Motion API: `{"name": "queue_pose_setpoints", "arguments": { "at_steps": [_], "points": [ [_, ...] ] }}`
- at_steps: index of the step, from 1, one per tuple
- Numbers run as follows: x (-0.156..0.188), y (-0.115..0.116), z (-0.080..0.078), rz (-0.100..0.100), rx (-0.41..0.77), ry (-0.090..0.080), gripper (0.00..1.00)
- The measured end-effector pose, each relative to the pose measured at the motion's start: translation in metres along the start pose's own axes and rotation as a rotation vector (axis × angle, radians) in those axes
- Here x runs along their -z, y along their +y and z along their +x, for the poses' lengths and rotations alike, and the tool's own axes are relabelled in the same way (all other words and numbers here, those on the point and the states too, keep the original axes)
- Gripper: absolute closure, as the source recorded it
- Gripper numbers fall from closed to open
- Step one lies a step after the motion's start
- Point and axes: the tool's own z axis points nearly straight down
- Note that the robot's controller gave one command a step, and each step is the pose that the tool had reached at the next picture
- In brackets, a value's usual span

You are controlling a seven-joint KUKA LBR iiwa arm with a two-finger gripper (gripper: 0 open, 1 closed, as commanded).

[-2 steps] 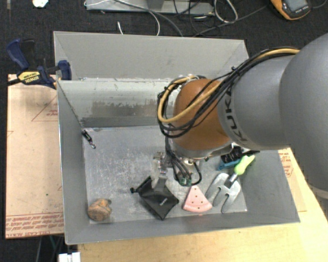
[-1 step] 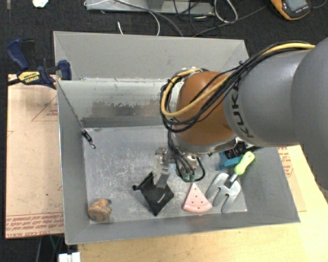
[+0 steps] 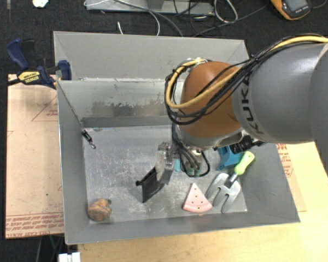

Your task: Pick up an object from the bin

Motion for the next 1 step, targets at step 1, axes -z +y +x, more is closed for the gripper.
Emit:
{"name": "queue_pose_setpoints", "arguments": {
  "at_steps": [1],
  "points": [
    [0.0187,0.0006,-0.0008,-0.002,0.001,-0.005,1.0]
  ]
}}
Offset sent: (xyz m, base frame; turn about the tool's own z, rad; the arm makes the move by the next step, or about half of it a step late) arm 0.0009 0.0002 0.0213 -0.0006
